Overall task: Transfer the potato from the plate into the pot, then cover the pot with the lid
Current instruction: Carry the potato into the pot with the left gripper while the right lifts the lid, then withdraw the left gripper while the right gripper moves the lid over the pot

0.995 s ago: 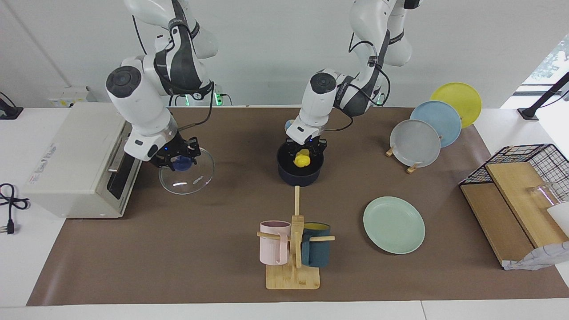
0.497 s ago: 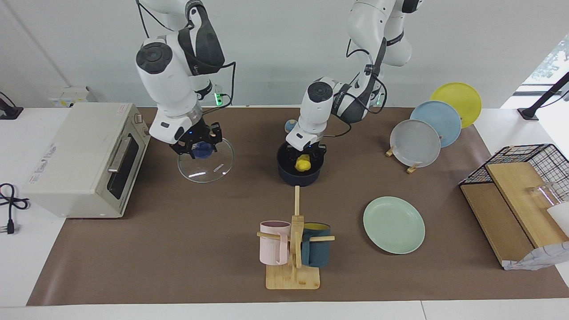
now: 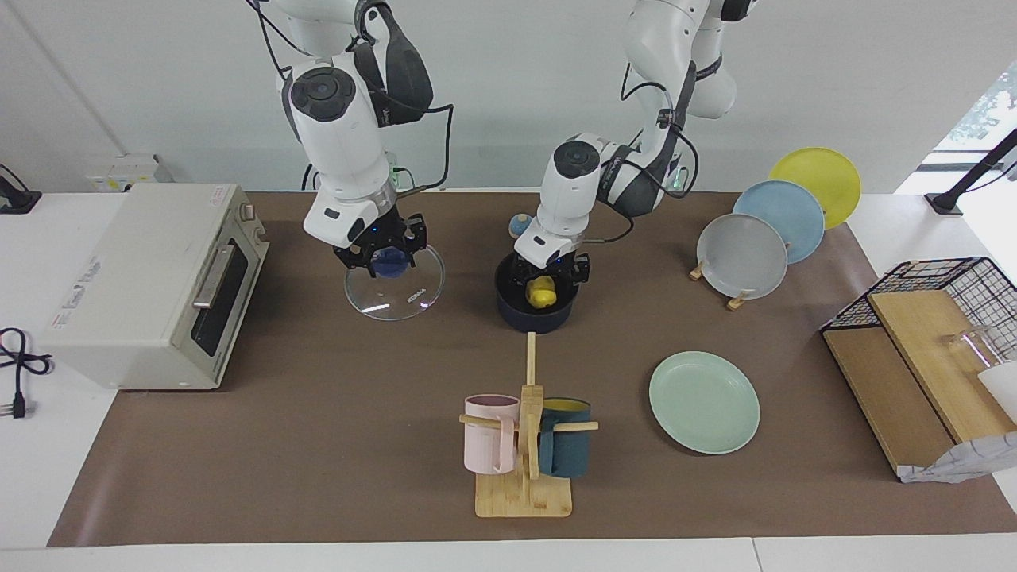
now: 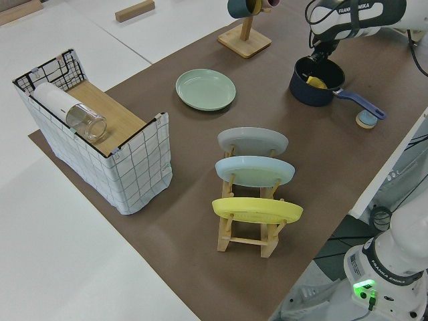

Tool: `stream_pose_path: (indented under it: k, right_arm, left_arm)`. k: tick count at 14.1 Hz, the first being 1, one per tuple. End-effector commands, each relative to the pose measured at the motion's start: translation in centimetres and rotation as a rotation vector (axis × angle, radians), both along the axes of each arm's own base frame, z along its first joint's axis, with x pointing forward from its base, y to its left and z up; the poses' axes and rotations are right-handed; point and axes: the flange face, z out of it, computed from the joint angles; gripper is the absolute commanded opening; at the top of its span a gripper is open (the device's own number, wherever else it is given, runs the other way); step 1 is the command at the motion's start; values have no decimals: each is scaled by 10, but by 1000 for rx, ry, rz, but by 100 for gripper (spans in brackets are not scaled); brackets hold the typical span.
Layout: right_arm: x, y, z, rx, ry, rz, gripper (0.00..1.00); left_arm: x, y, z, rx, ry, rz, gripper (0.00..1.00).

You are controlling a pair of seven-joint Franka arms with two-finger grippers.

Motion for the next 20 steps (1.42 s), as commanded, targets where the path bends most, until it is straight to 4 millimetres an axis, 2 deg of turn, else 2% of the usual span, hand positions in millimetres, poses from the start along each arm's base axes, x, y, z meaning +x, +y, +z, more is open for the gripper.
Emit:
stream_pose_path:
  k: [1,3,4,5,6,7,9,10,12,13,14,15,17,18,20]
  right_arm:
    - [-11,45,0,-30,-20,-45,0]
    - [-15,65,-5,-36,-35,-62,0]
    - [-19,79,-4,-29,-42,-67,0]
    - [-25,101,-5,-27,-46,-82,0]
    - [-30,125,-9,-29,-45,-106,0]
    - [-33,140,-14,-22,-55,-129,0]
    - [-33,147,-18,5,-70,-163,0]
    - [-36,159,-19,19,-83,-162,0]
    - [-51,207,-43,-1,-73,-156,0]
    - [-44,220,-44,1,-84,-170,0]
    - [-37,227,-41,5,-102,-171,0]
    - [-36,232,-50,0,-95,-192,0]
    - [-45,245,-55,-2,-94,-210,0]
    - [-44,245,-55,2,-96,-210,0]
    - [-46,247,-58,9,-96,-215,0]
  left_arm:
    - [42,35,91,27,7,39,100]
    - [71,86,144,17,-4,75,100]
    - [77,111,161,12,-12,70,100]
    - [80,141,180,8,-27,62,100]
    - [84,172,191,11,-26,43,100]
    - [87,199,198,17,-16,30,100]
    - [91,243,219,20,-18,24,100]
    - [92,263,227,26,-14,7,100]
    - [88,284,239,31,-19,19,100]
    - [84,293,247,35,-29,31,100]
    - [82,294,249,38,-28,33,100]
    - [81,295,249,47,-20,31,100]
    - [76,297,250,54,-1,33,100]
    - [70,299,255,61,-8,35,100]
    - [68,300,250,67,1,24,100]
